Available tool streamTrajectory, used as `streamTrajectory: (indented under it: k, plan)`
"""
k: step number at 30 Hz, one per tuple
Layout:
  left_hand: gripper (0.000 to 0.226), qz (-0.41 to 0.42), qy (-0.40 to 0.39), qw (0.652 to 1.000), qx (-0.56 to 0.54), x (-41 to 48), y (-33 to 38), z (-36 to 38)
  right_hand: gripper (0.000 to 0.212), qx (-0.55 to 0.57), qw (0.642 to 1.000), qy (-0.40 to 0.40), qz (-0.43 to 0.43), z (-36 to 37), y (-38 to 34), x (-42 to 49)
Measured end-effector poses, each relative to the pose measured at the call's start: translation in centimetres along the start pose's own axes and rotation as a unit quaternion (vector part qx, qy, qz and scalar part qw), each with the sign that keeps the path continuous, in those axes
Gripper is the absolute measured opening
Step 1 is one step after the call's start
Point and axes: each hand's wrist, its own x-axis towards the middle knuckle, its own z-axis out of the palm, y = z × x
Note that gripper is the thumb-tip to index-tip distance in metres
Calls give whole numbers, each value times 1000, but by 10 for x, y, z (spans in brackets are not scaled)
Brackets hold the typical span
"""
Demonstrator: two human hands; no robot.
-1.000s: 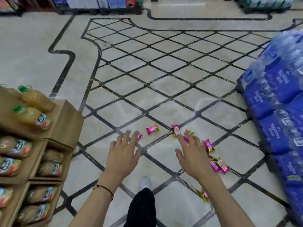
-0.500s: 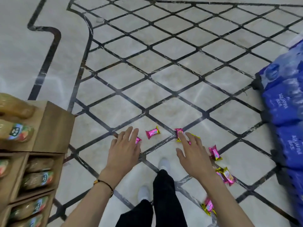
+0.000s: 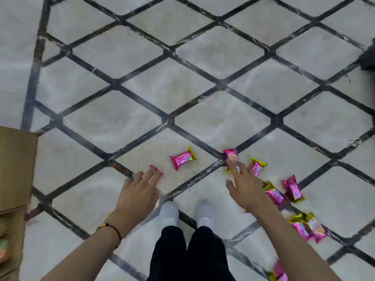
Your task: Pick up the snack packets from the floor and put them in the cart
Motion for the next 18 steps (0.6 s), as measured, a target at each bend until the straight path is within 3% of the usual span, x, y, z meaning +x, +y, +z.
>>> streamTrajectory:
  k: [6, 11, 13, 16, 18]
  plan:
    - [81, -60, -73, 995, -10, 90, -23, 191, 65, -23, 999, 22, 38, 148, 76, 133]
    - [100, -105, -68, 992, -25, 137, -42, 325, 73, -18, 990, 84, 107, 232, 130, 222]
    - [95, -120, -70, 990, -29, 145, -48, 356, 78, -10, 988, 95, 118, 252, 144, 246]
    - [64, -99, -101, 990, 12, 153, -58, 387, 79, 19, 987, 123, 102, 275, 153, 267]
    - [66, -65, -133, 988, 37, 155, -67, 401, 74, 32, 982, 158, 94, 281, 155, 275]
